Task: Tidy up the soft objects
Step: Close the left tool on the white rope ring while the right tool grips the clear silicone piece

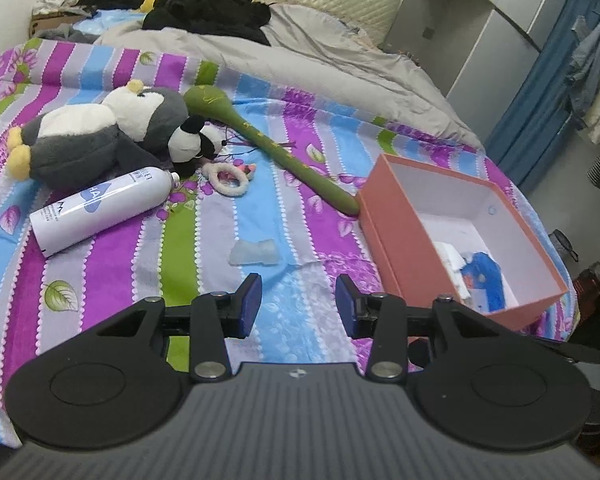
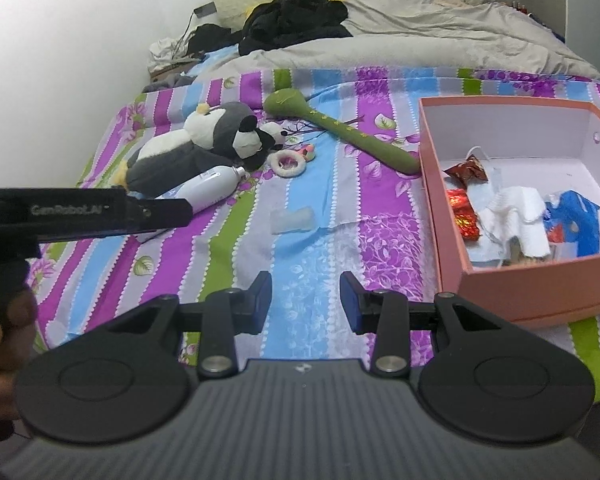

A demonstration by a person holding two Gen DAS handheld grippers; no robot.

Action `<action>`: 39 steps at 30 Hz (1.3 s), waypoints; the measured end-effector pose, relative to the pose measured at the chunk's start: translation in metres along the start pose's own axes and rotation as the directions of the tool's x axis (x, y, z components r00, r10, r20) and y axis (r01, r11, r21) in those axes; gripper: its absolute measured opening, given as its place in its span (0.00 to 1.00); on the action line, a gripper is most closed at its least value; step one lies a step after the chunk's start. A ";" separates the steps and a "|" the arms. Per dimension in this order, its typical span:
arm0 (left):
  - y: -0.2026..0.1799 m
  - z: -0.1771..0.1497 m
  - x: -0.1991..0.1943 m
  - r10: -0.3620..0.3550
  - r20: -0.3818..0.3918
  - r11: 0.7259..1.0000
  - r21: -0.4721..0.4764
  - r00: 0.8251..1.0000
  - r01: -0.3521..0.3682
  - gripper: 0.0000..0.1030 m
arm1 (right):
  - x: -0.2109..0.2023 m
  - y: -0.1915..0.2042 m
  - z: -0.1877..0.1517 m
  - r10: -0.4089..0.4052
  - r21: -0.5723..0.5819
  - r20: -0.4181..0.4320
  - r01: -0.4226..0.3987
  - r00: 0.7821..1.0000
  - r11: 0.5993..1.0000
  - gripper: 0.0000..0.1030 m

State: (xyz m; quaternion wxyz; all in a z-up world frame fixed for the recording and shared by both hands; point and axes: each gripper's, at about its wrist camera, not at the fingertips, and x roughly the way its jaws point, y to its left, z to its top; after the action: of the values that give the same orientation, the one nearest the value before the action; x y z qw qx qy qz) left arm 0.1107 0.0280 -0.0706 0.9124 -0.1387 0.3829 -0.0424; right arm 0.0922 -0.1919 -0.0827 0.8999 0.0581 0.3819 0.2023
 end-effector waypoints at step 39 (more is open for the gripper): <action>0.111 0.103 0.293 0.083 -0.079 0.992 -0.086 0.993 -0.090 0.45 | 0.255 -0.024 0.067 0.136 0.033 -0.219 -0.132 0.966 0.991 0.41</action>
State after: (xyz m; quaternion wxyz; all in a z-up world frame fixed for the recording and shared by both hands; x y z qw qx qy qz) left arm 0.3868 0.1034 -0.2351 0.8911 -0.1609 0.4242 0.0093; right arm 0.3075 -0.1062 -0.2108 0.8357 0.0692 0.4763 0.2645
